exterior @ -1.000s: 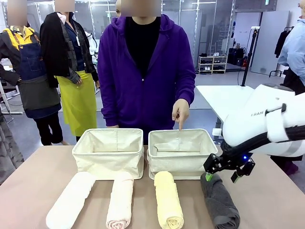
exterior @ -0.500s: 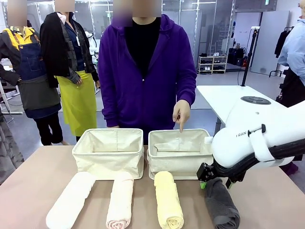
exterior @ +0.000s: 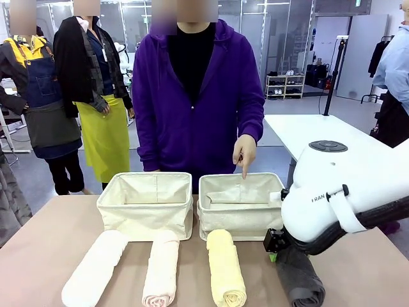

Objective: Divide the towels into two baskets.
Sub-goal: Pick up one hotel-folded towel and place it in the Fabric basket indicated by the person.

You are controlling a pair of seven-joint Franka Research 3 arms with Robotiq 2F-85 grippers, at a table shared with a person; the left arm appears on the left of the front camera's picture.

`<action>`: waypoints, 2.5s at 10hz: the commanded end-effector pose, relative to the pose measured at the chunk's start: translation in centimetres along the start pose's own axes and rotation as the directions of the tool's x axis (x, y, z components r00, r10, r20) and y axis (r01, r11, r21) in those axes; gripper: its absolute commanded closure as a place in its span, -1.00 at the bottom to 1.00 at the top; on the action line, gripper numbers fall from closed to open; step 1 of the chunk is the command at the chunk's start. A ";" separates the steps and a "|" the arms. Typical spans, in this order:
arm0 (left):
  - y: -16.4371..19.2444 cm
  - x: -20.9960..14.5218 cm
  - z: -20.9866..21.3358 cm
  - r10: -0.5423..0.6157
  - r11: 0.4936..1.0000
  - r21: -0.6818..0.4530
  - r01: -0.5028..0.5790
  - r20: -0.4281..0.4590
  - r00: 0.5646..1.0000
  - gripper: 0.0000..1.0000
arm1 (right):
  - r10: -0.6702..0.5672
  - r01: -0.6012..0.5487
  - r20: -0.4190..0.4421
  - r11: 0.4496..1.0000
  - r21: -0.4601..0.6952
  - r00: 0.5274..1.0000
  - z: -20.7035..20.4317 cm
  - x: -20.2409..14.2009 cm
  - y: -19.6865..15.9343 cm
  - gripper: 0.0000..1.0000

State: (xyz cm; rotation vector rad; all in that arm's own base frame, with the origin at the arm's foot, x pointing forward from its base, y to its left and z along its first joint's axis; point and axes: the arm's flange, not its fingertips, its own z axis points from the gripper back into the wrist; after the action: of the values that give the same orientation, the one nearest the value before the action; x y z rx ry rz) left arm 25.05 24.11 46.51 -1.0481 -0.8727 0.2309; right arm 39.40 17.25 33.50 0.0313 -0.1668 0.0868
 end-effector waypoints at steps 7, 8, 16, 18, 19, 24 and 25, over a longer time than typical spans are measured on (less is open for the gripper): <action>0.0 0.0 0.2 -0.001 1.000 -0.016 0.001 0.007 1.000 -1.00 | -0.031 0.033 0.047 0.999 -0.042 0.998 -2.2 -6.2 -1.7 0.41; 0.0 0.0 0.2 -0.001 1.000 -0.016 0.001 0.007 1.000 -1.00 | -0.021 0.022 0.048 1.000 -0.018 0.999 -1.2 -6.3 -1.7 0.41; 0.0 0.0 0.2 -0.001 1.000 -0.016 0.001 0.007 1.000 -1.00 | 0.767 -0.765 0.047 0.631 0.126 0.640 15.1 -4.0 3.9 0.41; 0.0 0.0 0.2 -0.001 1.000 -0.016 0.001 0.007 1.000 -1.00 | 0.793 -0.795 0.088 0.588 0.147 0.603 15.3 -4.5 4.3 0.41; 0.0 0.0 0.2 -0.001 1.000 -0.016 0.001 0.007 1.000 -1.00 | 0.752 -0.753 0.057 0.649 0.105 0.656 15.6 -5.2 4.9 0.41; 0.0 0.0 0.2 -0.001 1.000 -0.016 0.001 0.007 1.000 -1.00 | 0.843 -0.848 0.093 0.528 0.051 0.531 16.5 -4.3 4.9 0.28; 0.0 0.0 0.2 -0.001 1.000 -0.016 0.001 0.007 1.000 -1.00 | 0.903 -0.909 0.105 0.417 0.012 0.416 17.4 -2.2 5.6 0.28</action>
State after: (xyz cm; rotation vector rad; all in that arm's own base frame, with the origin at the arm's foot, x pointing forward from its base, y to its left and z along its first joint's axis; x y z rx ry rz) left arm 25.04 24.12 46.49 -1.0479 -0.8726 0.2315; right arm 32.13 21.21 49.18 0.0423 -0.1990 1.0971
